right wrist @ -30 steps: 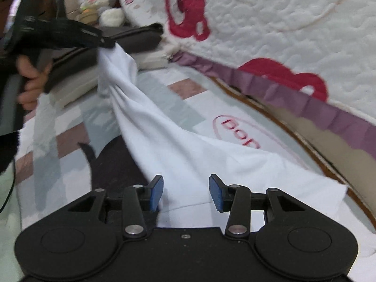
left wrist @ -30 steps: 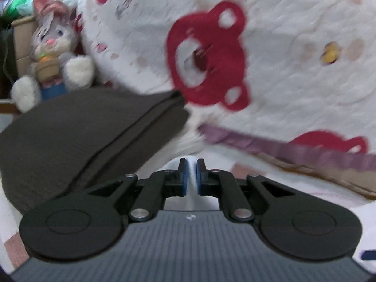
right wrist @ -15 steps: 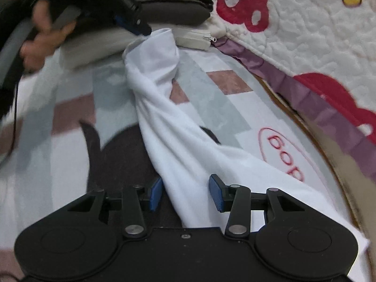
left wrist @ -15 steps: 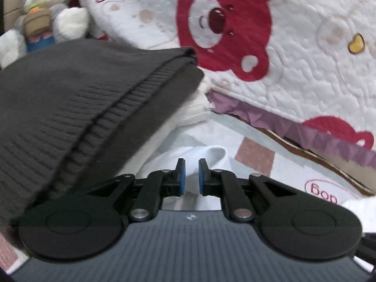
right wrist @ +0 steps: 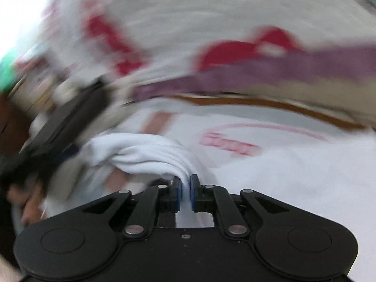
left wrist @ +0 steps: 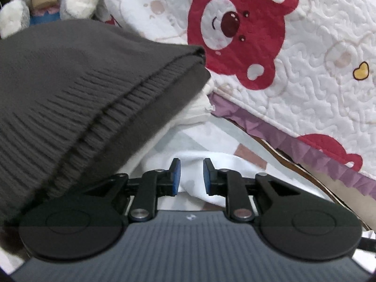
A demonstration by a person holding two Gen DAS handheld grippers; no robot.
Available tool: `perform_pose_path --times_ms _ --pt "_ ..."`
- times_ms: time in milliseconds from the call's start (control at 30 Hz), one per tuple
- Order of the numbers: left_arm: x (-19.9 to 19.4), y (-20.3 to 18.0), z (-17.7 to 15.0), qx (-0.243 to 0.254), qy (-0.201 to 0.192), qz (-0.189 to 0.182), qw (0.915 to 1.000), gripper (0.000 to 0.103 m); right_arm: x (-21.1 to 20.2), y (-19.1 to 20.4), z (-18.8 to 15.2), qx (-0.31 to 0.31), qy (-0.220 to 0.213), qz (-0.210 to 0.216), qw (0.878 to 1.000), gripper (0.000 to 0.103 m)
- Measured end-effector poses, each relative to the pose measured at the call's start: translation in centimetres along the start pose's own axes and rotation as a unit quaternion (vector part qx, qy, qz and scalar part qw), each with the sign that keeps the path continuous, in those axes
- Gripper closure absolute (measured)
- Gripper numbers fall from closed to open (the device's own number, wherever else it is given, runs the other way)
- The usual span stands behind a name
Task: Fold clothes
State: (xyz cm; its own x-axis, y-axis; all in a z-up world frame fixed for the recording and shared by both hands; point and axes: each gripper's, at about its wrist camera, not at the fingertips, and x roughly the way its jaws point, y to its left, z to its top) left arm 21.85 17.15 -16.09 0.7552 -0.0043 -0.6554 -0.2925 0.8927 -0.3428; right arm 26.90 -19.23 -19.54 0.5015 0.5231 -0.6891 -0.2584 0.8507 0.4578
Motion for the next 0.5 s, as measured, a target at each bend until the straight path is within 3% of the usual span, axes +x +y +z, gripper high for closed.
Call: perform_pose_path --times_ms 67,133,300,400,500 --pt "0.5 -0.6 -0.3 0.019 0.012 -0.003 0.9997 0.078 0.2 -3.1 -0.1 0.055 0.01 -0.046 0.997 0.095" --pt "0.9 -1.2 -0.8 0.041 0.022 -0.007 0.9989 0.069 -0.1 -4.4 -0.7 0.066 0.007 -0.054 0.996 0.095" --pt "2.1 -2.5 -1.7 0.072 0.031 -0.01 0.9969 0.066 -0.5 -3.1 -1.8 0.003 -0.005 -0.079 0.997 0.091" --pt "3.1 -2.9 -2.0 0.082 0.028 -0.007 0.9962 0.062 -0.6 -1.8 -1.9 -0.054 -0.007 -0.109 0.992 0.077" --pt "4.6 -3.6 -2.3 0.108 0.018 0.015 0.9939 0.062 -1.0 -0.9 -2.0 -0.095 -0.012 -0.126 0.987 0.074"
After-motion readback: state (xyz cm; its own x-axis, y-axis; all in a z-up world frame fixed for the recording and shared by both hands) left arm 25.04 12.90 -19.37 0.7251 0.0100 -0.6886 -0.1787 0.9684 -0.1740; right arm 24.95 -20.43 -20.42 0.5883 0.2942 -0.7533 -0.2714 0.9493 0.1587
